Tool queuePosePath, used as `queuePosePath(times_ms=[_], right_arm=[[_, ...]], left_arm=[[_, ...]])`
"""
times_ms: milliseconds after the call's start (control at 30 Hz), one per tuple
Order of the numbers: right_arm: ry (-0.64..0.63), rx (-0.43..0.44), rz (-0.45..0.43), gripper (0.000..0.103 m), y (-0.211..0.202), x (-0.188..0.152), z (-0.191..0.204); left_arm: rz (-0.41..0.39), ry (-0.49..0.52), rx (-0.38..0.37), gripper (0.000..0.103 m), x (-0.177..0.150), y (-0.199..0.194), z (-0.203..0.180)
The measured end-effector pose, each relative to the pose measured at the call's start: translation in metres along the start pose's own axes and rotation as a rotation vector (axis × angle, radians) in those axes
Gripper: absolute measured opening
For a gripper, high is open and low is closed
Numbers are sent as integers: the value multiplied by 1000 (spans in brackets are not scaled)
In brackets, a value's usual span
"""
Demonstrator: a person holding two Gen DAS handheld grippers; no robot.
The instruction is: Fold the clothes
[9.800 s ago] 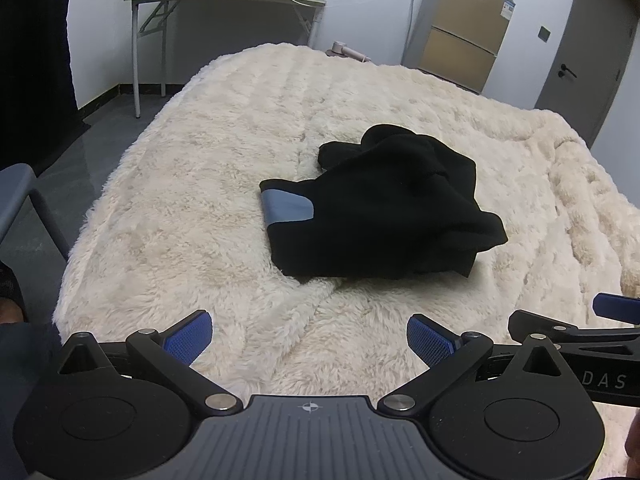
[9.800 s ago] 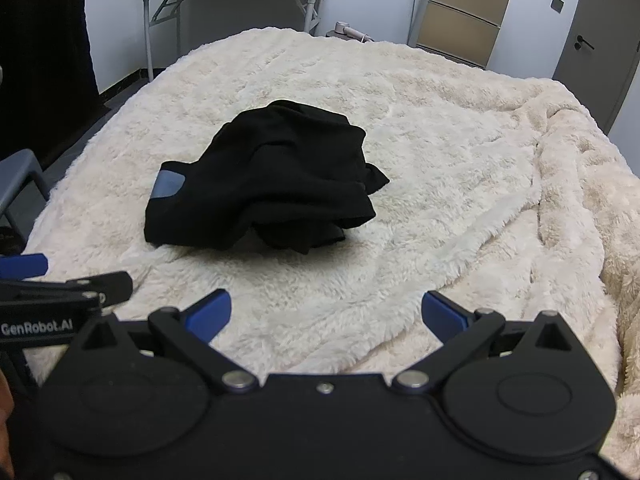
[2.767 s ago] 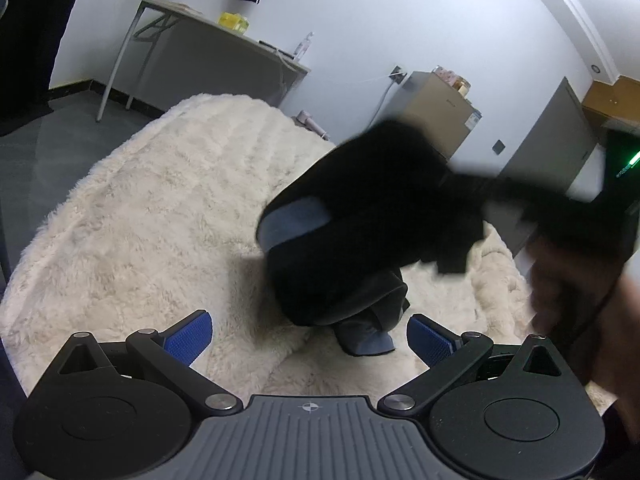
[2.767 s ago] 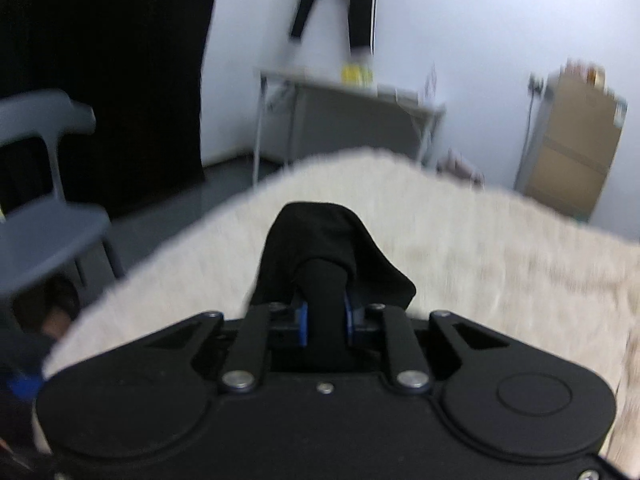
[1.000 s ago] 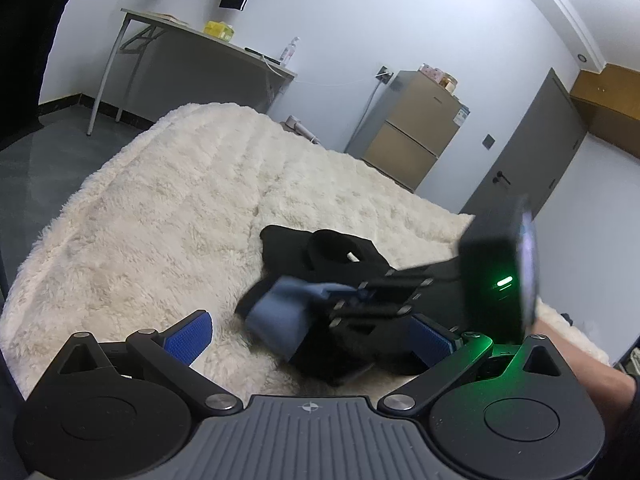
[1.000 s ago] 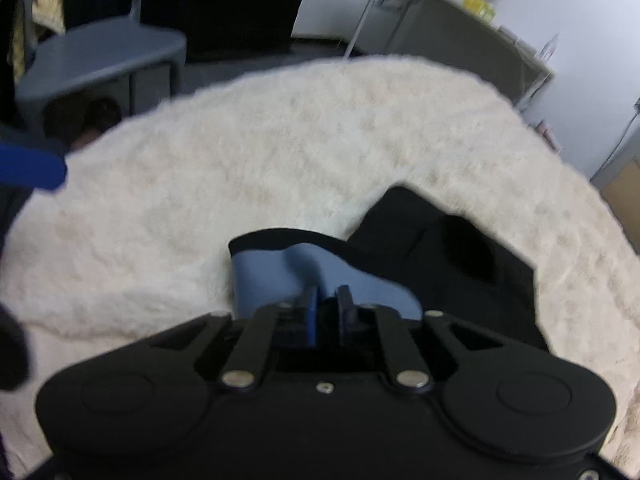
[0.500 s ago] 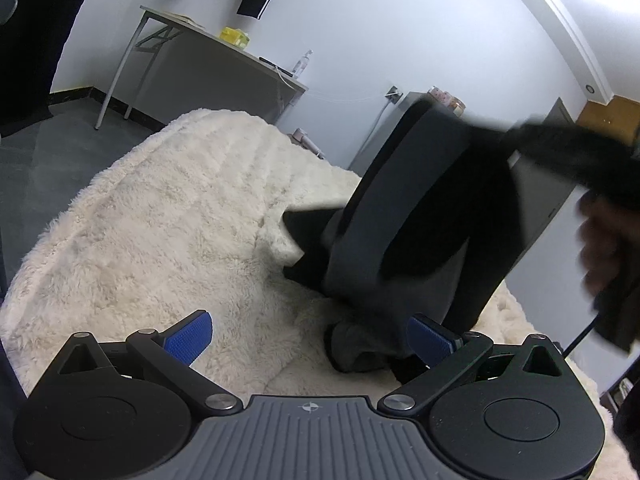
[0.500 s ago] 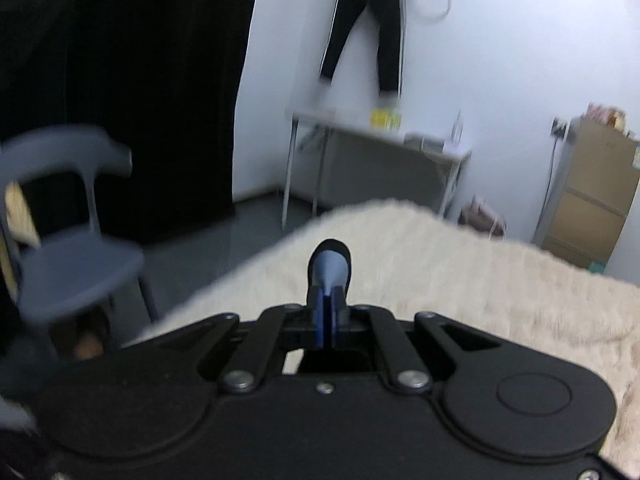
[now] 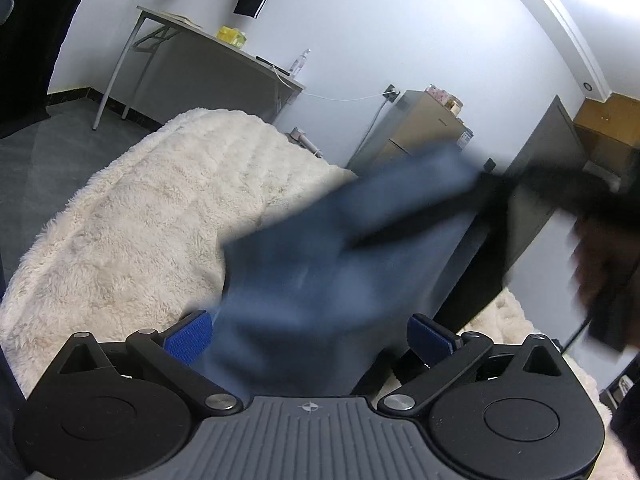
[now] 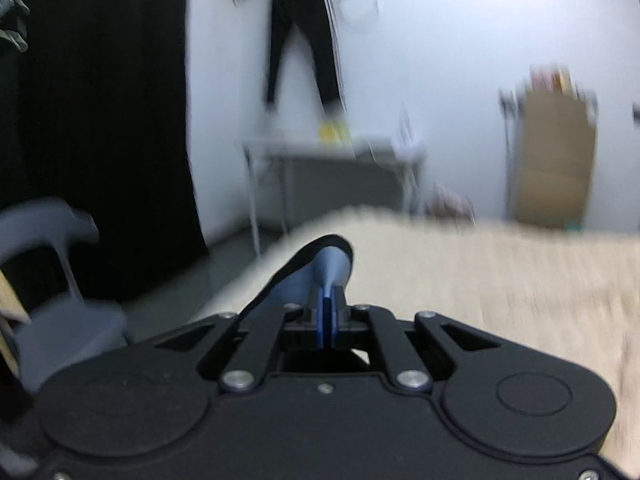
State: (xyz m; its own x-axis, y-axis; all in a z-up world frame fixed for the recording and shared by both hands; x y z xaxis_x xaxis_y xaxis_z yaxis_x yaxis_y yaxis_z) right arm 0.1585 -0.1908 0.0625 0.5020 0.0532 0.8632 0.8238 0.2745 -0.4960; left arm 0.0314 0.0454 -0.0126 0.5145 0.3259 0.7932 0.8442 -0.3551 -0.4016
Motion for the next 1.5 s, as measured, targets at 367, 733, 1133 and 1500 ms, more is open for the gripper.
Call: queuePosePath(times_ms=[367,733,1133,1500], right_arm=[[-172,-252,107,66,40,-47,-25],[-228,6,127,68,58,-41,57],[-294,301,434,65,90,-97,127],[-276,453,601,53,105,-113,150]], left_arm=[[23,11,2,103,-2,7,-1],[74,15,51,103,-7,11,3],[61,-92,69,103,-5,8,23],[28,-119,53,103,-1,1,25]])
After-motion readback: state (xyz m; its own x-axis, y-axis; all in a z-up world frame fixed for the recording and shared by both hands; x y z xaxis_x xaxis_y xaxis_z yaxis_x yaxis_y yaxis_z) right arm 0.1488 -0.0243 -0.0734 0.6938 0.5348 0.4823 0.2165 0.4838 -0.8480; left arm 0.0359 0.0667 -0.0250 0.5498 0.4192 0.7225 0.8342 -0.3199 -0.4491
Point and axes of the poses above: each gripper's, at about its wrist camera, not at the fingertips, and y roughly the way its jaws point, z to its left, x to its top, the point moved 6 cm from there along y, roughly the way its jaws point, and after that the axes turned 6 degrees about y, right-handed, at the moved point
